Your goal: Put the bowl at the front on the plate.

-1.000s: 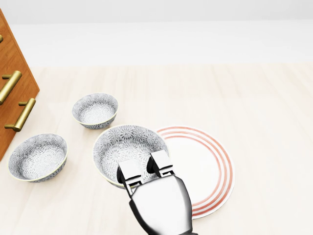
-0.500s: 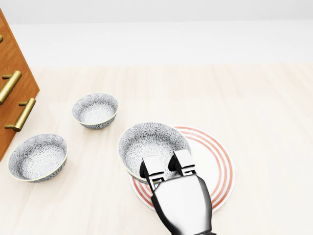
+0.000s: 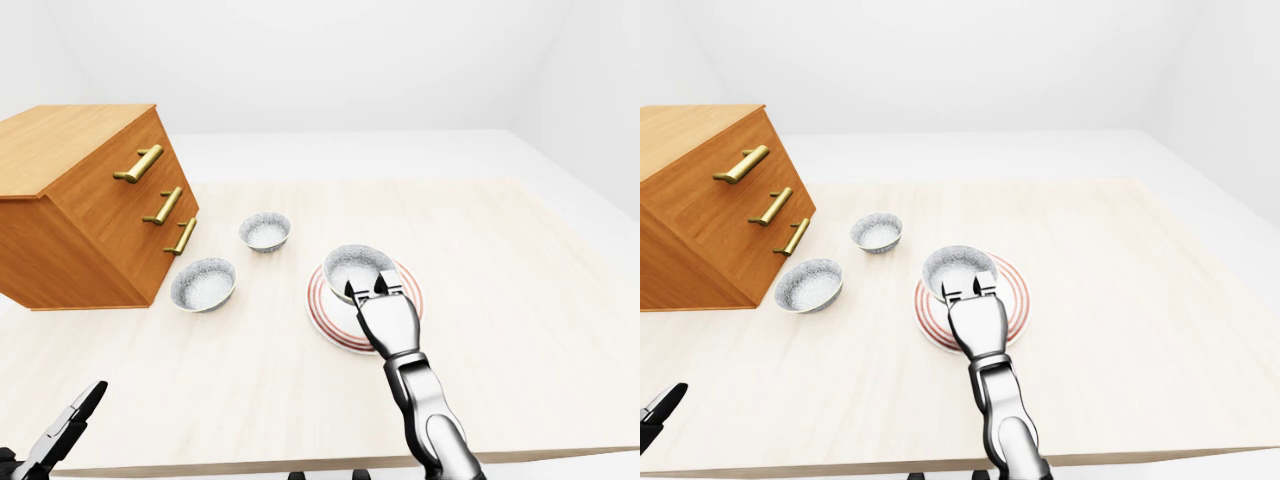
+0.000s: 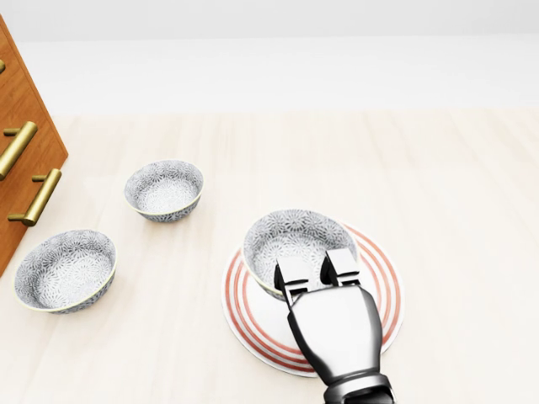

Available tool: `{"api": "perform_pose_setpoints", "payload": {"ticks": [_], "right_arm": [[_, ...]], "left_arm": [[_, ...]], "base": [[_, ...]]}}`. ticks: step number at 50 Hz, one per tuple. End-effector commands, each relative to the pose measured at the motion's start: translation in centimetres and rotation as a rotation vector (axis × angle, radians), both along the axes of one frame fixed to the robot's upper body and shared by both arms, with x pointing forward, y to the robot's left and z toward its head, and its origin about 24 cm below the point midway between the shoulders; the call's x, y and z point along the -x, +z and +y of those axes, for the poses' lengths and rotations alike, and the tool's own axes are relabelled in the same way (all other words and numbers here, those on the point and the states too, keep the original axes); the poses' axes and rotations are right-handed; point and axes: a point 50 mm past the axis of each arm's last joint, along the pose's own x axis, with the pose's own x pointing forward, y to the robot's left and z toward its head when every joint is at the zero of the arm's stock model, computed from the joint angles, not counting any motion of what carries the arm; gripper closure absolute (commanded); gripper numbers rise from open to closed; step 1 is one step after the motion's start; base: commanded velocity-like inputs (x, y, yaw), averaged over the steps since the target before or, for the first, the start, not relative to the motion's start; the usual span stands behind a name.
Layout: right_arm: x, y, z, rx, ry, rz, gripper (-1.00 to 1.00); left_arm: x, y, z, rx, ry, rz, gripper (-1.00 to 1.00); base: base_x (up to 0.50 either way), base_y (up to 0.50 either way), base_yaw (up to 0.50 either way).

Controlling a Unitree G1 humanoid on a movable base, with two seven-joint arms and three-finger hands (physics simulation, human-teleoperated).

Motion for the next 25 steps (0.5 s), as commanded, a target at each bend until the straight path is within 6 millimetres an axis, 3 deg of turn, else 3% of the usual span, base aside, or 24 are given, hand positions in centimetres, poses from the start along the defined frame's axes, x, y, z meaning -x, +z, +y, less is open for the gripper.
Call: {"api": "perform_pose_setpoints", "payload": {"ticks": [1, 25], "right_arm": [[-1.3, -0.6, -0.7, 0.105, -0.041, -0.010, 1.00], [-2.4, -4.0, -1.2, 0.043, -0.065, -0.023, 1.00]], "left_arm": [[0.0, 0.0, 0.0, 0.002, -0.002, 0.000, -1.00], [0.0, 0.2, 0.0, -0.007, -0.003, -0.007, -1.00]], "base": [[0.00, 0.00, 0.00], [0.00, 0.00, 0.00]]}}
